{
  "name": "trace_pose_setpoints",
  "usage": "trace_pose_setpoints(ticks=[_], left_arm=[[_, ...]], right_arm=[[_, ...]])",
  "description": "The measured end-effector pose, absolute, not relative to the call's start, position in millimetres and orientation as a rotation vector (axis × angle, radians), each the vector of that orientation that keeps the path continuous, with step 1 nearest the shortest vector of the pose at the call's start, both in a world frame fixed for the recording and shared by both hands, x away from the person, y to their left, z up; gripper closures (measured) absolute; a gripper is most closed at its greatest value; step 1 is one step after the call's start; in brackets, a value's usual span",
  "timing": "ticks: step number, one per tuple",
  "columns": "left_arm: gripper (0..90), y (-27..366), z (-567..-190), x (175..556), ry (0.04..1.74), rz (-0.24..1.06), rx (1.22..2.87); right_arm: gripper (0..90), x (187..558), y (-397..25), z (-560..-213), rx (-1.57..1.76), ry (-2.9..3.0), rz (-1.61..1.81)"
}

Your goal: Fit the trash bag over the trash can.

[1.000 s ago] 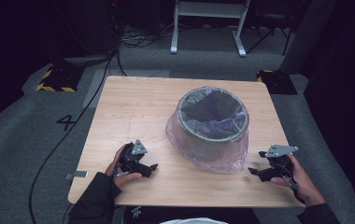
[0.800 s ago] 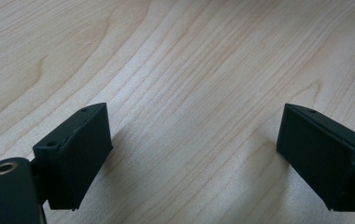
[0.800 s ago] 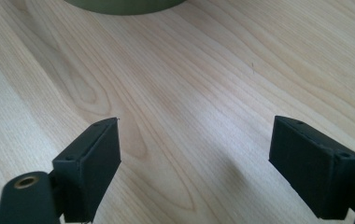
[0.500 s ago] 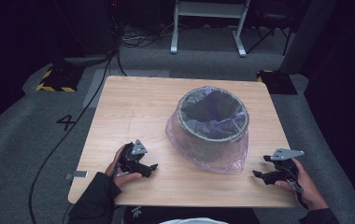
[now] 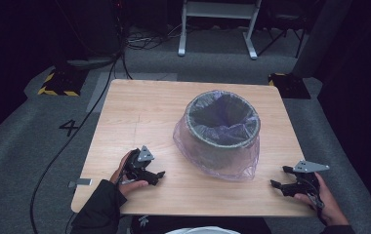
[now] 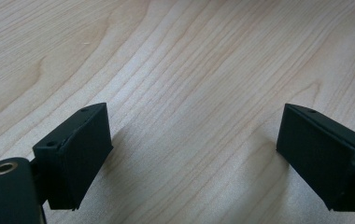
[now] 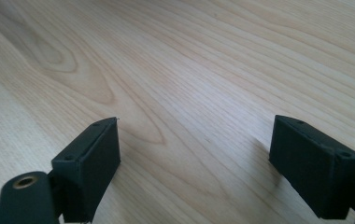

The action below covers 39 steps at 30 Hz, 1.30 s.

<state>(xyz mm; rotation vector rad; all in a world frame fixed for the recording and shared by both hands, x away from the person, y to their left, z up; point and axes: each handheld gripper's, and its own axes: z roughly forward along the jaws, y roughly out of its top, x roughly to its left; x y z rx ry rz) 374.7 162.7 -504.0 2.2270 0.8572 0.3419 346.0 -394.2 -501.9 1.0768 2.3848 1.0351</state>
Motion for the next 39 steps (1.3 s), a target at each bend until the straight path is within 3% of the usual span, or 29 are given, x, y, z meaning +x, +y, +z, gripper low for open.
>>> trace_pose_setpoints(ticks=[15,39], left_arm=[[9.6,162,-504,375,0.851,0.346,2.230],[9.3,161,-504,376,0.841,0.338,2.232]], right_arm=[[15.1,342,-418,-503,1.146,2.318,1.024],[13.6,342,-419,-503,1.164,2.305,1.014]])
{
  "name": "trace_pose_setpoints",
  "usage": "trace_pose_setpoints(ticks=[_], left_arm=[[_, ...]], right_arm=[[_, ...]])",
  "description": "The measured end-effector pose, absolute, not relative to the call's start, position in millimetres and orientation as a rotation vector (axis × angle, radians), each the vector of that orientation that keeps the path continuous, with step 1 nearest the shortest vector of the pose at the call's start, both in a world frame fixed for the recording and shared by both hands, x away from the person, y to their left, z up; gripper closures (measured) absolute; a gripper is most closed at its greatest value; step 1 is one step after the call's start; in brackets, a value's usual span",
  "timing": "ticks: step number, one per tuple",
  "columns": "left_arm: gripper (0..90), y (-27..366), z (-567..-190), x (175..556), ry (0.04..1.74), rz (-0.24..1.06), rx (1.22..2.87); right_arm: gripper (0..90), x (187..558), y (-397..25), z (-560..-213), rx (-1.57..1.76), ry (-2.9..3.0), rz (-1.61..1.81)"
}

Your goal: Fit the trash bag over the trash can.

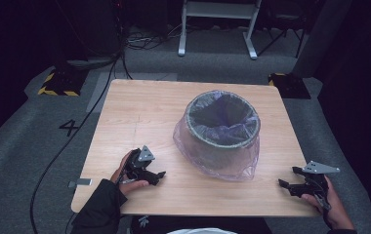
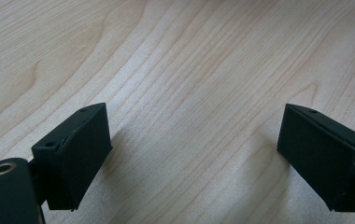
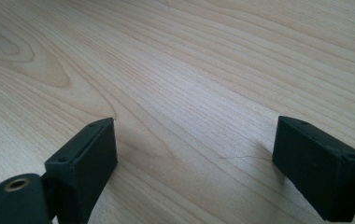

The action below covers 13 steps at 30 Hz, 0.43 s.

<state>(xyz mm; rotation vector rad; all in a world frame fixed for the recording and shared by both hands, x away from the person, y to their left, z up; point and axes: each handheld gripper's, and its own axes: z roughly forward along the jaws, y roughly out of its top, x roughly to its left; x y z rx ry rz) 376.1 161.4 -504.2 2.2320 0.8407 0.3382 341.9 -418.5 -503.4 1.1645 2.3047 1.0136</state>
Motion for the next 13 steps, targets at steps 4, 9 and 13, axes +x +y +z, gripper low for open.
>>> trace_pose_setpoints(ticks=[4,9,13], left_arm=[[9.1,161.3,-504.1,376.4,0.840,0.338,2.233],[9.0,161.0,-504.0,376.8,0.839,0.338,2.235],[8.8,160.6,-503.9,377.4,0.839,0.337,2.238]], right_arm=[[13.6,341.9,-418.5,-503.4,1.164,2.305,1.013],[13.6,341.9,-418.6,-503.4,1.164,2.305,1.014],[13.6,341.8,-418.5,-503.4,1.164,2.305,1.014]])
